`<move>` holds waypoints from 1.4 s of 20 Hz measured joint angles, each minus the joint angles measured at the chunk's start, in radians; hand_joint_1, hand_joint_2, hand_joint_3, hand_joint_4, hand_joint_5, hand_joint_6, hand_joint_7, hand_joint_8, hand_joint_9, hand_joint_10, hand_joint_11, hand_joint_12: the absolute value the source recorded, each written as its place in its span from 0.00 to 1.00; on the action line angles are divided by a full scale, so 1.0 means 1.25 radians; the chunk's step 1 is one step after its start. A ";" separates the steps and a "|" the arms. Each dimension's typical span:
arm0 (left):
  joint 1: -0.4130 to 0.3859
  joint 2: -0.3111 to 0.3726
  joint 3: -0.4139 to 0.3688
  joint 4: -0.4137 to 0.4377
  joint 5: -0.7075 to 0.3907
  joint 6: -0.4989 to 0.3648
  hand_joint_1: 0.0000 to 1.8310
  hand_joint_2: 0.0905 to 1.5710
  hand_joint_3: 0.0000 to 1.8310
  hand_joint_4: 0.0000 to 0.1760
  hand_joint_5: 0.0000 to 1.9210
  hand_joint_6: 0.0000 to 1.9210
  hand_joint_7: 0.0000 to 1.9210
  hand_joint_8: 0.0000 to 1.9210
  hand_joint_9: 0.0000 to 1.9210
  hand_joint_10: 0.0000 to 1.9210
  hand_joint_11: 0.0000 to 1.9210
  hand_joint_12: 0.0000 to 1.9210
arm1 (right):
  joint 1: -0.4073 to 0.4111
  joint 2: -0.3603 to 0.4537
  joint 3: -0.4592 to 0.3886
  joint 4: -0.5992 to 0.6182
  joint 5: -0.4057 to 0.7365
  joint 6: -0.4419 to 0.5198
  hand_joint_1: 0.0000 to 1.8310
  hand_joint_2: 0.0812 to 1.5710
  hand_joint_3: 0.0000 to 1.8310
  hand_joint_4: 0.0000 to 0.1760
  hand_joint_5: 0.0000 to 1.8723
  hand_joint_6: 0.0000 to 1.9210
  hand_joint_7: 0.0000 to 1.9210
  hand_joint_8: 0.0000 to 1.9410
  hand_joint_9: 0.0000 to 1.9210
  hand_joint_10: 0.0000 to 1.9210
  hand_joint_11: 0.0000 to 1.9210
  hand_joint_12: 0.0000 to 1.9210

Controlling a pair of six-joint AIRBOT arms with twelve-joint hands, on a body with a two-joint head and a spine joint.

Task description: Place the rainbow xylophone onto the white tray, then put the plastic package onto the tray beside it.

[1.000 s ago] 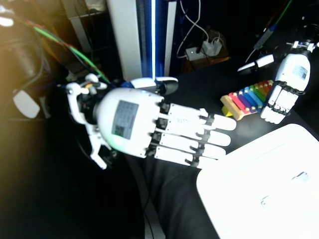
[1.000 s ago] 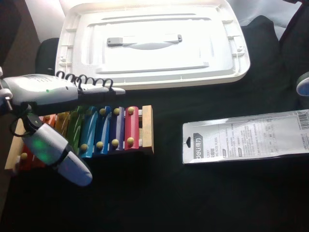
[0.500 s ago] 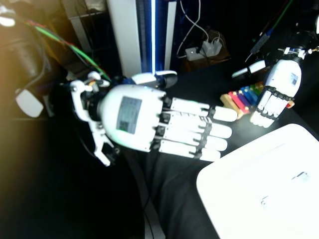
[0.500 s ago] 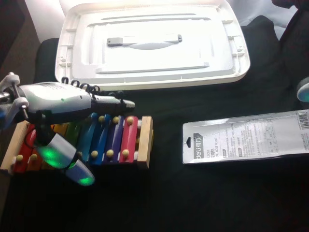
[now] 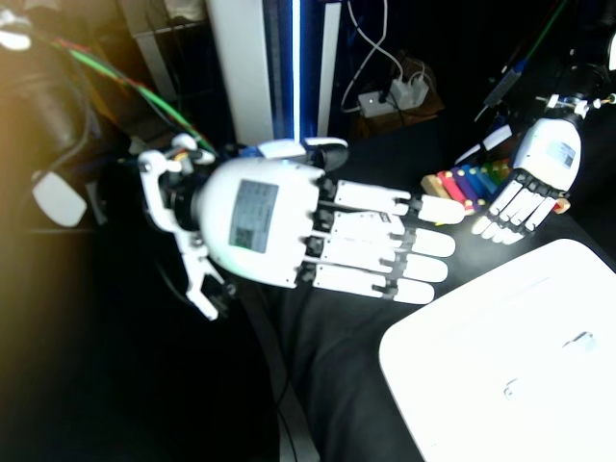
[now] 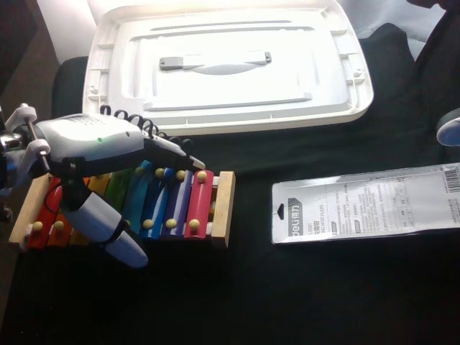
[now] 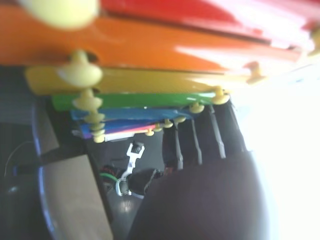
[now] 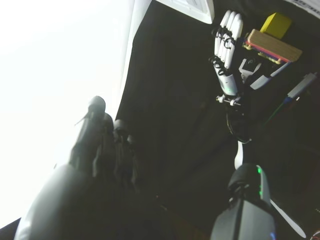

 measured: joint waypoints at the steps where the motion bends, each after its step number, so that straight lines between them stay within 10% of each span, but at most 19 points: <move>1: 0.000 0.000 0.001 -0.002 -0.005 0.001 0.67 0.67 0.00 0.00 0.37 0.00 0.41 0.00 0.47 0.01 0.29 0.48 | 0.000 0.000 0.000 0.000 0.000 0.000 0.37 0.43 0.00 0.21 0.04 0.00 0.08 0.00 0.06 0.00 0.12 0.02; 4: 0.000 0.000 0.002 -0.022 -0.010 0.019 0.67 0.67 0.00 0.00 0.41 0.01 0.44 0.01 0.48 0.01 0.28 0.48 | 0.000 0.000 0.000 0.000 0.000 0.000 0.39 0.44 0.00 0.18 0.05 0.01 0.08 0.00 0.07 0.01 0.12 0.02; 5: 0.000 0.000 0.002 -0.036 -0.013 0.027 0.63 0.72 0.00 0.00 0.46 0.45 0.46 0.02 0.50 0.01 0.29 0.50 | 0.000 0.000 0.000 0.000 0.000 0.000 0.39 0.44 0.00 0.23 0.05 0.01 0.08 0.00 0.07 0.01 0.12 0.02; 7: 0.000 0.000 0.002 -0.042 -0.017 0.032 0.62 0.73 0.00 0.00 0.45 0.60 0.48 0.02 0.52 0.02 0.30 0.51 | 0.000 0.000 0.000 0.000 0.000 0.000 0.40 0.44 0.00 0.27 0.05 0.00 0.09 0.00 0.07 0.00 0.11 0.02; 10: -0.008 0.001 0.001 -0.055 -0.016 0.044 0.59 0.73 0.00 0.00 0.44 0.62 0.51 0.01 0.52 0.01 0.25 0.58 | 0.000 0.000 0.000 0.000 0.000 0.000 0.40 0.43 0.00 0.26 0.06 0.01 0.10 0.01 0.07 0.00 0.12 0.02; 13: -0.019 0.016 -0.003 -0.069 -0.021 0.064 0.55 0.75 0.00 0.10 0.42 0.65 0.50 0.00 0.52 0.01 0.32 0.42 | 0.000 0.000 0.000 0.000 0.000 0.000 0.40 0.45 0.00 0.29 0.06 0.00 0.09 0.00 0.07 0.00 0.12 0.02; 17: -0.052 0.041 -0.003 -0.109 -0.050 0.081 0.57 0.74 0.00 0.00 0.43 0.63 0.49 0.00 0.51 0.00 0.29 0.46 | 0.000 -0.002 0.000 0.001 0.000 0.000 0.39 0.45 0.00 0.28 0.06 0.00 0.10 0.00 0.07 0.00 0.13 0.02; 18: -0.064 0.044 -0.003 -0.116 -0.059 0.090 0.63 0.74 0.00 0.05 0.44 0.60 0.46 0.52 0.51 0.00 0.29 0.48 | 0.000 -0.003 0.000 0.000 0.000 0.000 0.38 0.45 0.00 0.29 0.06 0.00 0.10 0.00 0.07 0.00 0.14 0.02; 19: -0.078 0.048 -0.006 -0.123 -0.067 0.103 0.64 0.75 0.00 0.09 0.42 0.61 0.44 0.63 0.51 0.01 0.28 0.49 | 0.000 -0.004 0.000 0.000 0.000 0.000 0.39 0.45 0.00 0.26 0.06 0.00 0.10 0.00 0.08 0.00 0.14 0.02; 28: -0.248 0.046 0.052 -0.127 -0.051 0.129 0.68 0.71 0.00 0.00 0.43 0.55 0.52 0.59 0.59 0.04 0.34 0.62 | 0.000 -0.011 0.000 0.000 -0.001 0.000 0.40 0.44 0.00 0.28 0.05 0.00 0.11 0.00 0.07 0.00 0.12 0.01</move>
